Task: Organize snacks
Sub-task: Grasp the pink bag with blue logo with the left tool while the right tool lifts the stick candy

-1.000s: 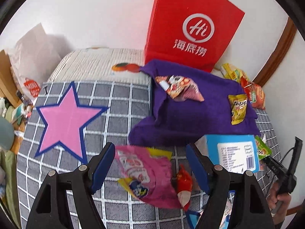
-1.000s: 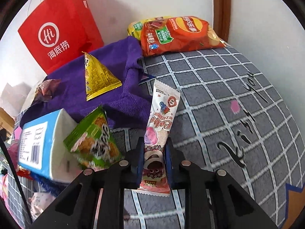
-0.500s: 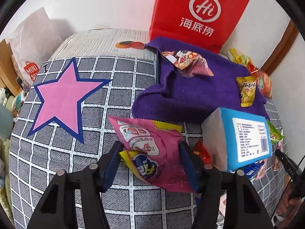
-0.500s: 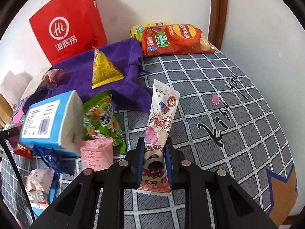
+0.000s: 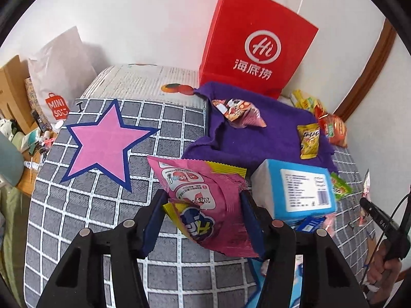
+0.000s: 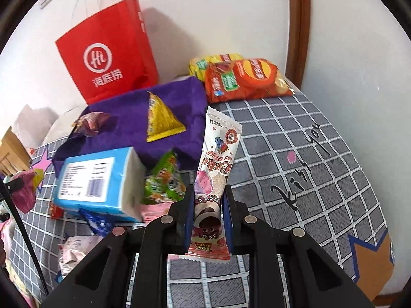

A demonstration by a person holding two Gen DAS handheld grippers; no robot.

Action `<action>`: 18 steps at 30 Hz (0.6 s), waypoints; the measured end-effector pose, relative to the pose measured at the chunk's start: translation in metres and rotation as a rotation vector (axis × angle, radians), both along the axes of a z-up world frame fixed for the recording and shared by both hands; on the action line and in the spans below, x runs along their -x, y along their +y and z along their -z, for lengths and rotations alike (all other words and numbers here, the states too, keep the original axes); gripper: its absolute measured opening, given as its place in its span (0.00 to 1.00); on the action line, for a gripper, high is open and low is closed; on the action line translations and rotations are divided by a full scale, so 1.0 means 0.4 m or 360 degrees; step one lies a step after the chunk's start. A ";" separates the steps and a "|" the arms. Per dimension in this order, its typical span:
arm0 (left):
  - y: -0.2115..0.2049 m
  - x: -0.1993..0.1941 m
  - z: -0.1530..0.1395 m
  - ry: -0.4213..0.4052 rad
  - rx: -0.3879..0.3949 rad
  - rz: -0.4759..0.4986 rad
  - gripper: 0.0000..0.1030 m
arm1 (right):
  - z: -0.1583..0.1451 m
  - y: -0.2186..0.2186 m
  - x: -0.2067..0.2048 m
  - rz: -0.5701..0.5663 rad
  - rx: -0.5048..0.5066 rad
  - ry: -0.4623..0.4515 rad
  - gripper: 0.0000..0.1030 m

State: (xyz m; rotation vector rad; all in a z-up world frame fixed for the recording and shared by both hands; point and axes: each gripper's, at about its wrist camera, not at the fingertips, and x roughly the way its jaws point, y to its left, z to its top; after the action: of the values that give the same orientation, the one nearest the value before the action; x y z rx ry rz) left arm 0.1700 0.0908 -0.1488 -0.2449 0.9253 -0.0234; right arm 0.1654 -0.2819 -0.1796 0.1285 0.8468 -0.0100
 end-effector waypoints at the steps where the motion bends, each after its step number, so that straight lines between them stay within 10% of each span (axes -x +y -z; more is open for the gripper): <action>1: -0.005 0.007 -0.008 -0.0017 0.0015 0.0001 0.53 | -0.007 0.005 0.002 -0.0009 0.0004 -0.0006 0.20; 18: -0.104 0.057 -0.103 -0.0171 0.0092 0.0082 0.53 | -0.127 0.096 0.001 -0.0163 0.0069 -0.0111 0.20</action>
State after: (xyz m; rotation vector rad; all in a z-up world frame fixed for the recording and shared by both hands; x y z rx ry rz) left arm 0.1472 0.0491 -0.1077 -0.2708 0.8248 -0.1100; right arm 0.1650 -0.2434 -0.1287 0.0440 0.7824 0.0719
